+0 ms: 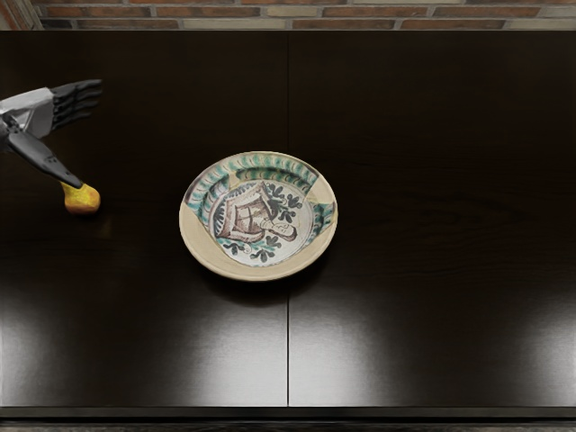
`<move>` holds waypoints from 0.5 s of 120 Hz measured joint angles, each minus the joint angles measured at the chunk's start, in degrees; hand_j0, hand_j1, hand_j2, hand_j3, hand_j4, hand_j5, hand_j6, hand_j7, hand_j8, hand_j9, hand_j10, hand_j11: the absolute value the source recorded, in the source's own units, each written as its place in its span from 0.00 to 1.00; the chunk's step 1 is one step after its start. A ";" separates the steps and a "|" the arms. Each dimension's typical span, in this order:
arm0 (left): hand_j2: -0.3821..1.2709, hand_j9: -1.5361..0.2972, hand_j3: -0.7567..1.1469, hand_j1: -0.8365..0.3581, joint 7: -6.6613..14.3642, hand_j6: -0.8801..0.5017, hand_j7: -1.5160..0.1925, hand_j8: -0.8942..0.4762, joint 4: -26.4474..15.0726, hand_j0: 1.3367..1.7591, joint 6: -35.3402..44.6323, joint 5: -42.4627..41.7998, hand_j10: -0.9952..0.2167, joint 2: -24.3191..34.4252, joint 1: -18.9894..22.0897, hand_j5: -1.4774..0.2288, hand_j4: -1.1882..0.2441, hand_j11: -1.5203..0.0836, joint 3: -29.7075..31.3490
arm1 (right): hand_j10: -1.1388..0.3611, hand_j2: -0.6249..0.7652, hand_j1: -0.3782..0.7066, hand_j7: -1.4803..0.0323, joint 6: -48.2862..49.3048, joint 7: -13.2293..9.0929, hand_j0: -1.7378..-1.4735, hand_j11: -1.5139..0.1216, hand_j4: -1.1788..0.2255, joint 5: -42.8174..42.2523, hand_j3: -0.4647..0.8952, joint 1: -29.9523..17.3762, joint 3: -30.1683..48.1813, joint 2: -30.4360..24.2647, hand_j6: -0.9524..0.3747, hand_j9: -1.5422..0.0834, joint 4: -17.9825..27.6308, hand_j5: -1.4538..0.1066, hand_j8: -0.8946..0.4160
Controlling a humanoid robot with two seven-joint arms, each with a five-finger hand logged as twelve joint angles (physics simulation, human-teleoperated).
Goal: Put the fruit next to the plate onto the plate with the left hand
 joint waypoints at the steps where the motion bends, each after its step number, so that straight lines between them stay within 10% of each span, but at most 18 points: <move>1: 0.23 0.84 0.40 0.99 -0.12 0.63 0.89 0.65 0.06 0.76 0.00 0.11 0.82 -0.02 0.05 0.87 0.83 0.95 0.01 | 0.74 0.45 0.05 0.96 0.00 0.00 0.30 0.91 0.82 0.00 0.34 0.00 0.00 0.00 0.70 0.93 0.00 0.91 0.66; 60: 0.23 0.84 0.40 0.99 -1.60 0.63 0.89 0.65 5.97 0.76 0.00 -0.33 0.82 -0.05 2.65 0.87 0.83 0.95 0.08 | 0.74 0.45 0.05 0.96 0.01 -0.01 0.30 0.91 0.82 0.00 0.34 0.00 0.04 0.00 0.70 0.93 0.07 0.91 0.66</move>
